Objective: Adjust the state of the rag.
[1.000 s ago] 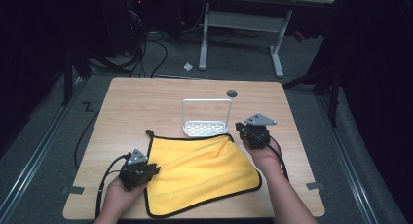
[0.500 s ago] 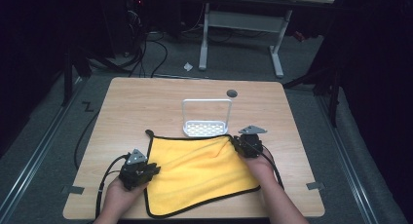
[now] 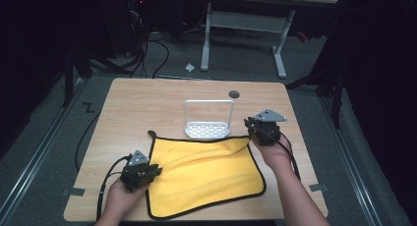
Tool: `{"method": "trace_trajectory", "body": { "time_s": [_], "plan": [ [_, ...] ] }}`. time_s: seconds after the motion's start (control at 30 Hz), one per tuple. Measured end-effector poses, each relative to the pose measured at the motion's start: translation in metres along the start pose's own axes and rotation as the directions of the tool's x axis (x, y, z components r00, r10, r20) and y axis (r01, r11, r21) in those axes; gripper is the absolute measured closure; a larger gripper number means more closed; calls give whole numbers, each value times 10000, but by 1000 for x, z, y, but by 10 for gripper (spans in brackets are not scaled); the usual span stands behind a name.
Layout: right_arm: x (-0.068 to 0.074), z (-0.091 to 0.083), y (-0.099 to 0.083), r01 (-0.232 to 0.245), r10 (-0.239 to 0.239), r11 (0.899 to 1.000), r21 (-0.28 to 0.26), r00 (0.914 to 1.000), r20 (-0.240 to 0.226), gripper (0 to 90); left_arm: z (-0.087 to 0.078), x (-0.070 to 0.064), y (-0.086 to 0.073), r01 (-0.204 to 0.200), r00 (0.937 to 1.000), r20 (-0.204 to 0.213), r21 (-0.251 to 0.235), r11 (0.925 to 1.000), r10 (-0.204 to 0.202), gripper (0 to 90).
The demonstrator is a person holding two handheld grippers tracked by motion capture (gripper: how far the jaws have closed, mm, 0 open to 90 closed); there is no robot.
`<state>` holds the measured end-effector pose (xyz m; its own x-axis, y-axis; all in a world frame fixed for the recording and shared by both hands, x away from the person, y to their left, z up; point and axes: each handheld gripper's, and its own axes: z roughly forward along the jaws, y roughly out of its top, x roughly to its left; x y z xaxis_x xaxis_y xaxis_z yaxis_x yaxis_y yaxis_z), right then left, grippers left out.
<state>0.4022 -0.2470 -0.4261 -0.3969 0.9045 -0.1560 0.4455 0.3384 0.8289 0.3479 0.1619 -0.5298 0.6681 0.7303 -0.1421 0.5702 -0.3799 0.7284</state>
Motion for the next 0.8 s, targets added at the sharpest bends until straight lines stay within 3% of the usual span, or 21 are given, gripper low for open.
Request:
{"method": "trace_trajectory", "body": {
  "time_s": [0.1, 0.17, 0.27, 0.33, 0.47, 0.5, 0.53, 0.57, 0.63, 0.7, 0.8],
  "plan": [
    [0, 0, -10, -97, 97, 9999, 92, 9999, -71, 736, 0, -1, 0, -18, 10000, -48, 1, 10000, 18, 673],
    [2, -1, -32, -143, 152, 9991, 395, 9996, -236, 678, -2, -5, 1, -176, 9998, -89, -64, 9998, 176, 638],
    [4, -4, -45, -202, 218, 9987, 476, 9992, -347, 671, -4, -9, 2, -298, 9996, -5, -166, 9994, 298, 607],
    [9, -12, -70, -222, 245, 9991, 370, 9979, -608, 707, -5, -16, 4, -501, 9987, 61, -256, 9984, 502, 590],
    [14, -16, -88, -187, 237, 9980, 596, 9963, -830, 735, -3, -21, 5, -497, 9986, 195, -201, 9986, 500, 575],
    [16, -14, -96, -85, 148, 9963, 851, 9972, -737, 803, -1, -25, 6, -515, 9982, 288, -155, 9986, 519, 571],
    [16, -14, -96, -85, 148, 9963, 851, 9972, -737, 803, -1, -25, 6, -515, 9982, 288, -155, 9986, 519, 570],
    [16, -7, -100, -178, 291, 9914, 1299, 9959, -855, 847, 0, -30, 7, -556, 9976, 403, -165, 9983, 562, 574],
    [15, 0, -103, -183, 337, 9873, 1578, 9949, -953, 887, 1, -35, 7, -716, 9962, 499, -57, 9974, 718, 591],
    [13, 8, -105, -211, 398, 9833, 1806, 9941, -1004, 900, 5, -39, 6, -935, 9946, 457, 151, 9955, 927, 620],
    [11, 13, -108, -238, 465, 9763, 2150, 9938, -1008, 900, 9, -40, 4, -948, 9944, 500, 276, 9951, 934, 635]
  ]
}}
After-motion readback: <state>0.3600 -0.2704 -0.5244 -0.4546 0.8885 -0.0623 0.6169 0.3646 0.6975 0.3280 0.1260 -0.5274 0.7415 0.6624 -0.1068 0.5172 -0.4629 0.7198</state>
